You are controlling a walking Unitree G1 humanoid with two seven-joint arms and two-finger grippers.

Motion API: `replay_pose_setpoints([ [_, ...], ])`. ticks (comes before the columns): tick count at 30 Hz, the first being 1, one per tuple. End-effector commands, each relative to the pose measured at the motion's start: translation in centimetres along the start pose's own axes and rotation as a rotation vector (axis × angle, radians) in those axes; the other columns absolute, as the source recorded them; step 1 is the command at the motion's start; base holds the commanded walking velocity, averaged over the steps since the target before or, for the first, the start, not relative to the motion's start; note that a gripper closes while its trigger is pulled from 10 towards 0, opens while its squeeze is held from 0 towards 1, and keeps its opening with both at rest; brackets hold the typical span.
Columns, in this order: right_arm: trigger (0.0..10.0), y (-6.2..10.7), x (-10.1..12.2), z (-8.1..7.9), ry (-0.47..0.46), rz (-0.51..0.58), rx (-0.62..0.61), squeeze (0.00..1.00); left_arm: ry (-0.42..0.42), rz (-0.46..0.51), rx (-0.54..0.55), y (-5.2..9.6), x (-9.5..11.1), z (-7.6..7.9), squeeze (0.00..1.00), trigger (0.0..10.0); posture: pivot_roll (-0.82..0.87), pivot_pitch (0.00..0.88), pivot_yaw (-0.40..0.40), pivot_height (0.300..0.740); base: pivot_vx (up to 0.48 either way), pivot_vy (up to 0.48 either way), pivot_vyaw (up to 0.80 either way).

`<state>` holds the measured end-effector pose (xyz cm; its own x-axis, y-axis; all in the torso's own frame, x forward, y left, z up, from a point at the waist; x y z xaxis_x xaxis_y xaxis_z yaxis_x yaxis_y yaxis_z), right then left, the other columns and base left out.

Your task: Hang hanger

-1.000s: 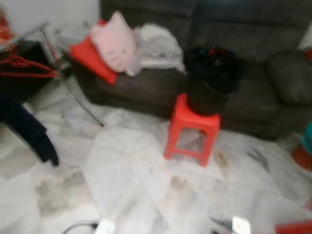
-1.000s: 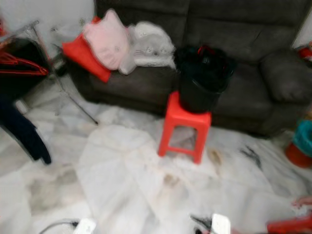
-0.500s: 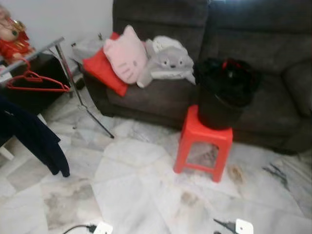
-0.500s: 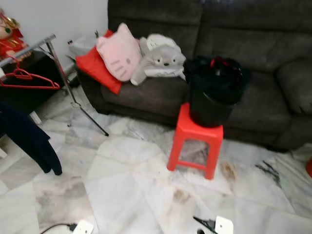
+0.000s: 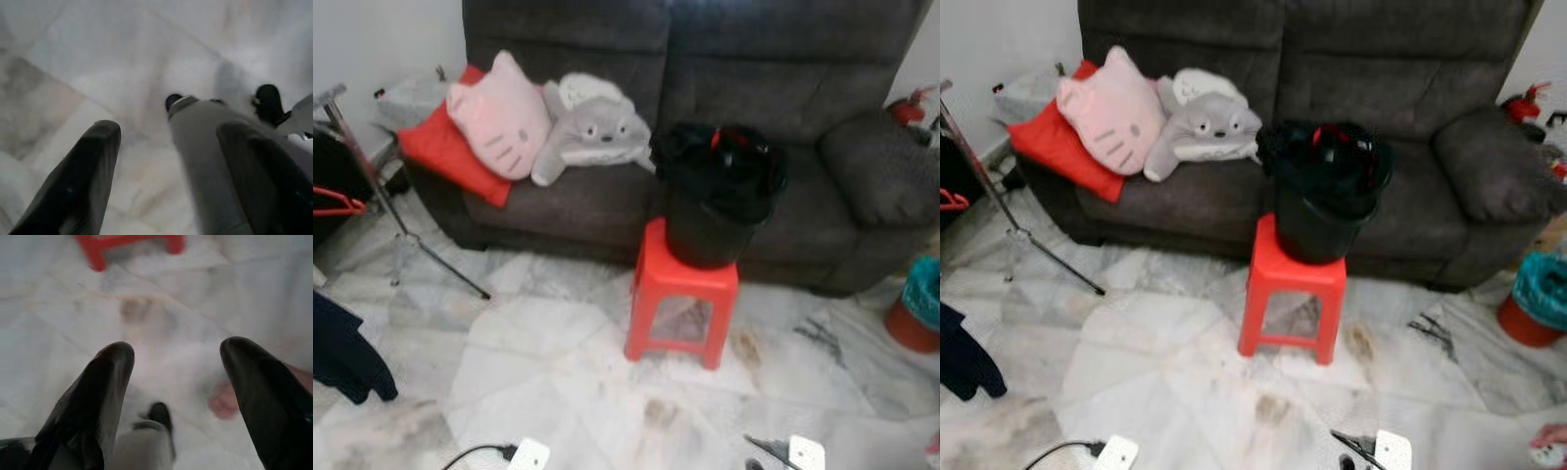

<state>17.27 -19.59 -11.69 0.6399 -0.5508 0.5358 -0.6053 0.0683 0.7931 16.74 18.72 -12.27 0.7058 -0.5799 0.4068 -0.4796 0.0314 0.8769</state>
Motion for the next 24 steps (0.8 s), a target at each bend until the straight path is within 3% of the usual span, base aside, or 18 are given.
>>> replay_pose_setpoints([
  [1,10.0,0.22,-0.19,0.87,-0.012,0.001,-0.024,0.00,-0.003,-0.045,-0.024,0.15,-1.21,0.70,0.00,10.0,-0.11,0.000,-0.022,0.740,0.292,0.000,0.00],
  [24,10.0,0.19,-0.19,0.70,-0.007,-0.001,-0.018,0.00,-0.016,-0.043,-0.025,0.16,-1.21,0.64,0.00,10.0,-0.10,0.000,-0.014,0.740,0.293,0.000,0.00],
])
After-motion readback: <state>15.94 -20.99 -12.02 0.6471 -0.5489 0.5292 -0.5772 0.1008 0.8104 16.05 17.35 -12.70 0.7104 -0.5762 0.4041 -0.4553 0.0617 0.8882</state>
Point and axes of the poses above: a point about 5 cm out from each wrist's last joint towards the gripper, its own y axis pointing back from the gripper into the wrist, its own x axis along the axis of the wrist's last joint, z = x × y, the point moved 3 cm from there along -y, pointing out of the wrist towards the gripper, and after that the axes turned 15 degrees about -y, right-handed, at the moved point
